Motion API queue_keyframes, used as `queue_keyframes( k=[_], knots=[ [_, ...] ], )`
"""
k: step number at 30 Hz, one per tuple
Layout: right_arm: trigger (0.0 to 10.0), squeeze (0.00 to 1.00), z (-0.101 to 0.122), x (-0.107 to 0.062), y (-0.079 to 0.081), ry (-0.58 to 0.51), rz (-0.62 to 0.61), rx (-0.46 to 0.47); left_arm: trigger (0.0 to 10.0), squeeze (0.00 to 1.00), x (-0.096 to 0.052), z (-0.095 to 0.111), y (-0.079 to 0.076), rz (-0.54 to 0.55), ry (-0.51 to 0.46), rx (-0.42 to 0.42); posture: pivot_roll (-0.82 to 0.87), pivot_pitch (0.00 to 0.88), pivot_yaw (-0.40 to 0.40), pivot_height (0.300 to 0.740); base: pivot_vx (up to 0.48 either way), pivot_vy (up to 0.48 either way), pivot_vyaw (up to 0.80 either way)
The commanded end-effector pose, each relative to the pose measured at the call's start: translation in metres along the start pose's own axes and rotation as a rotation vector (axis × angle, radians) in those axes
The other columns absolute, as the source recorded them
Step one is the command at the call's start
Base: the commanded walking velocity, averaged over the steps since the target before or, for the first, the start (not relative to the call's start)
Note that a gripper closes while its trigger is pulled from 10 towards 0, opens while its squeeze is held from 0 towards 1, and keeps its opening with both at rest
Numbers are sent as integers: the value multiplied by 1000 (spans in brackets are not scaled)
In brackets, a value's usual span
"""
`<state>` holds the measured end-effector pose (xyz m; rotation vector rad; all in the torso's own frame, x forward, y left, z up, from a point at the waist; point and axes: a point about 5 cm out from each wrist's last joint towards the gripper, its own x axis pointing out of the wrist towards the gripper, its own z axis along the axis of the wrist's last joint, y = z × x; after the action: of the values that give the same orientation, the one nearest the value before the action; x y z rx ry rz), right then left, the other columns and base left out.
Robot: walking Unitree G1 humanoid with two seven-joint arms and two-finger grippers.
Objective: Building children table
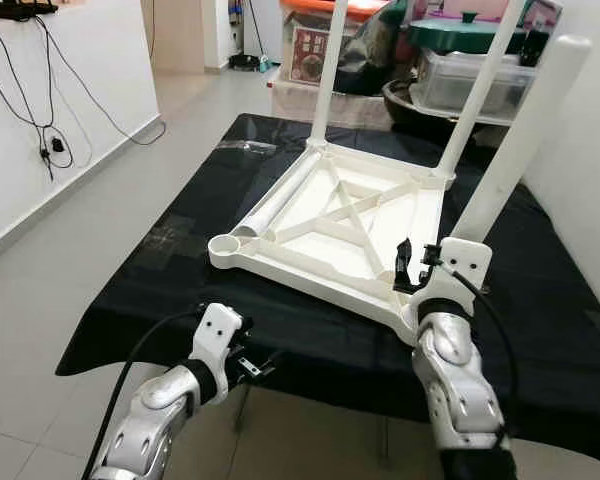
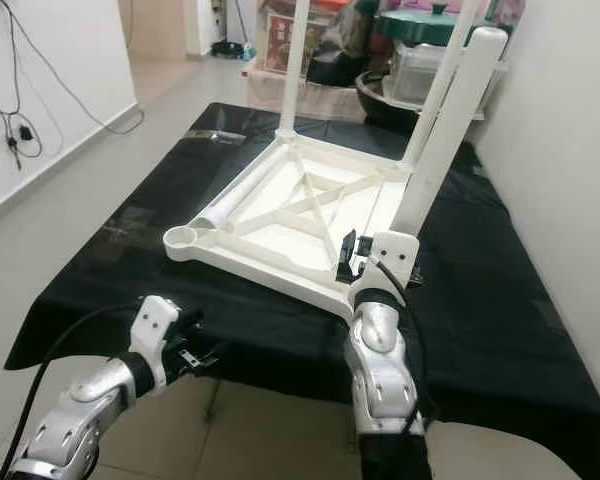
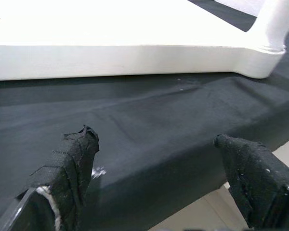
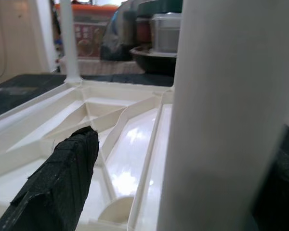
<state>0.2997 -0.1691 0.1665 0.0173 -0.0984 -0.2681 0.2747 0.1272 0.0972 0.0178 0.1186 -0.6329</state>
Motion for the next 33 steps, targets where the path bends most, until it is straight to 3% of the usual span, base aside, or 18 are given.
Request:
queue_keyframes(
  k=[1,4,9,10,12,13,14,15,21,23,25,30,33],
  knots=[
    [10000,1000,-3,-5,-5,39,8,-9,10000,0,-3,0,0,24,-1,-14,39,0,-108,740,0,0,0],
    [10000,1000,-10,-25,-26,129,12,-34,10000,0,-12,4,4,134,-28,-17,36,0,-115,740,0,0,0],
    [10000,1000,-20,-35,-40,220,17,-91,10000,0,-19,3,2,177,-27,-24,20,0,-108,740,0,0,0],
    [10000,275,-20,-36,-38,238,32,-106,10000,0,-19,4,2,189,-30,-27,21,0,-107,740,0,0,0],
    [10000,275,-21,-37,-37,249,44,-116,10000,0,-20,5,1,198,-32,-29,18,0,-104,740,0,0,0],
    [10000,0,-22,-40,-25,313,100,-101,10000,0,-21,9,2,228,-49,-34,15,0,-99,740,0,0,0],
    [10000,0,-22,-40,-25,313,100,-101,10000,0,-21,9,2,228,-49,-34,15,0,-99,740,0,0,0],
    [10000,0,-22,-42,-11,355,211,-64,10000,0,-24,14,3,271,-60,-36,18,0,-98,740,0,0,0],
    [10000,0,-14,-45,1,339,328,-50,10000,0,-34,20,9,380,-77,-52,27,0,-93,740,0,0,0],
    [10000,0,-8,-47,9,307,428,24,10000,0,-41,24,12,439,-88,-64,30,0,-94,740,0,0,0],
    [10000,0,-3,-48,9,259,422,-61,10000,0,-49,30,13,490,-118,-95,36,0,-93,740,0,0,0],
    [10000,0,3,-51,16,130,486,-87,10000,0,-64,32,4,539,-113,-81,61,0,-99,740,0,0,0],
    [10000,0,5,-52,23,105,523,-92,10000,0,-64,32,1,535,-112,-77,64,0,-99,740,0,0,0]
  ],
)
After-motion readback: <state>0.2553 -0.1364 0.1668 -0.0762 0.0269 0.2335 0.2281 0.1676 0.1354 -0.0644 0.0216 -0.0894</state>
